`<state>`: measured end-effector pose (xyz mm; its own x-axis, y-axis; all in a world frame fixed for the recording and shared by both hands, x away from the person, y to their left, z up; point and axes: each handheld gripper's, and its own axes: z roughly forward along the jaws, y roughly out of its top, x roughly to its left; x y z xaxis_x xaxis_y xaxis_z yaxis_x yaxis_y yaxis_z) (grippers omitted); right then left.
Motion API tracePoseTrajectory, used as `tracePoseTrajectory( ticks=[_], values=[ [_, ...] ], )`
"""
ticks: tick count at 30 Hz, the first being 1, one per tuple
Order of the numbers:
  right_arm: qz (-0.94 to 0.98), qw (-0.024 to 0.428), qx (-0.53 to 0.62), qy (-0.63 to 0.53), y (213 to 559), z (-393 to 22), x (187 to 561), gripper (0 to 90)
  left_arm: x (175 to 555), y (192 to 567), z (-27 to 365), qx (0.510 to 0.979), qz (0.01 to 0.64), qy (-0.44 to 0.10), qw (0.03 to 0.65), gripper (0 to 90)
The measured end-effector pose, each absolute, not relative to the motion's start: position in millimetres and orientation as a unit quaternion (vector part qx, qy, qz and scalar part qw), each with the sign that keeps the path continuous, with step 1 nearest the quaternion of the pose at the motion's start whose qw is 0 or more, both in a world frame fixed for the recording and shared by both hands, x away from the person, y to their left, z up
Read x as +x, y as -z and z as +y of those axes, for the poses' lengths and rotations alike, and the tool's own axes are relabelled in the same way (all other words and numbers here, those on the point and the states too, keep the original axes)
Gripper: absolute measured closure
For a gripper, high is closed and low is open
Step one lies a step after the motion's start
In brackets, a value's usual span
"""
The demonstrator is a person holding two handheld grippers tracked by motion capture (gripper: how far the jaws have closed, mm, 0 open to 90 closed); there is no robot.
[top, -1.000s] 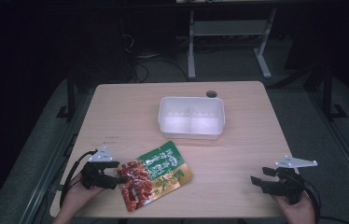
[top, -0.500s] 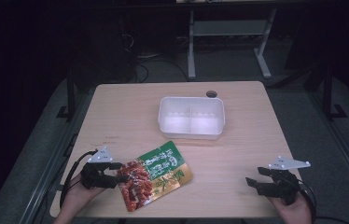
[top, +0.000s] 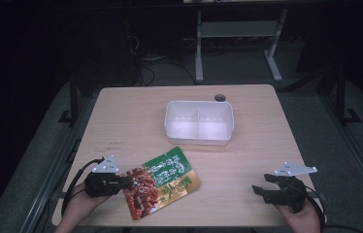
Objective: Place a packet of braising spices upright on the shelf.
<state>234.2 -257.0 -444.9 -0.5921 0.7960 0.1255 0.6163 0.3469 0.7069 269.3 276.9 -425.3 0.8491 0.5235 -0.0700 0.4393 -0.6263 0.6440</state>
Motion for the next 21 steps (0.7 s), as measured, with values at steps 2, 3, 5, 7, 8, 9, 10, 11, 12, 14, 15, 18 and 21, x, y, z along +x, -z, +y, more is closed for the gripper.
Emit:
tracePoseTrajectory(
  ticks=[2,3,5,7,8,9,10,11,12,14,15,18,21],
  values=[
    [0.816,0.126,0.432,-0.362,442.9,-253.0,234.6,33.8,269.0,425.0,276.9,0.900,0.266,-0.062,0.341,84.9],
    [0.818,0.128,0.432,-0.359,442.2,-250.9,234.8,33.9,268.8,424.6,277.2,0.899,0.266,-0.061,0.343,86.2],
    [0.821,0.125,0.428,-0.357,440.9,-246.1,236.1,33.9,268.8,424.3,277.4,0.899,0.264,-0.060,0.343,88.5],
    [0.823,0.122,0.423,-0.359,438.3,-239.8,238.6,33.9,268.8,424.8,277.0,0.900,0.264,-0.058,0.343,89.7],
    [0.824,0.119,0.420,-0.360,436.3,-235.6,240.3,33.9,269.4,426.5,275.8,0.902,0.263,-0.053,0.339,89.9],
    [0.826,0.118,0.416,-0.361,434.0,-230.9,242.3,33.9,269.5,427.4,274.8,0.903,0.264,-0.052,0.336,90.0],
    [0.828,0.119,0.412,-0.362,431.6,-225.7,244.7,33.9,269.6,428.0,274.0,0.904,0.262,-0.051,0.334,90.0],
    [0.830,0.117,0.407,-0.364,429.2,-220.0,247.5,33.9,269.7,428.3,273.5,0.905,0.261,-0.051,0.331,90.0],
    [0.833,0.116,0.399,-0.364,427.1,-213.8,250.9,33.9,269.7,428.3,273.5,0.905,0.261,-0.051,0.331,90.0],
    [0.841,0.115,0.390,-0.357,422.9,-200.5,257.7,33.9,269.4,428.9,272.4,0.906,0.261,-0.050,0.330,90.0],
    [0.844,0.113,0.384,-0.357,421.2,-194.1,261.2,33.9,269.3,429.1,272.3,0.906,0.262,-0.049,0.330,90.0],
    [0.852,0.108,0.370,-0.355,416.9,-175.8,271.2,34.2,269.4,431.5,270.9,0.909,0.258,-0.044,0.323,90.0],
    [0.860,0.099,0.361,-0.348,414.5,-158.9,281.2,34.1,269.4,432.7,269.9,0.912,0.256,-0.044,0.319,90.0]
  ],
)
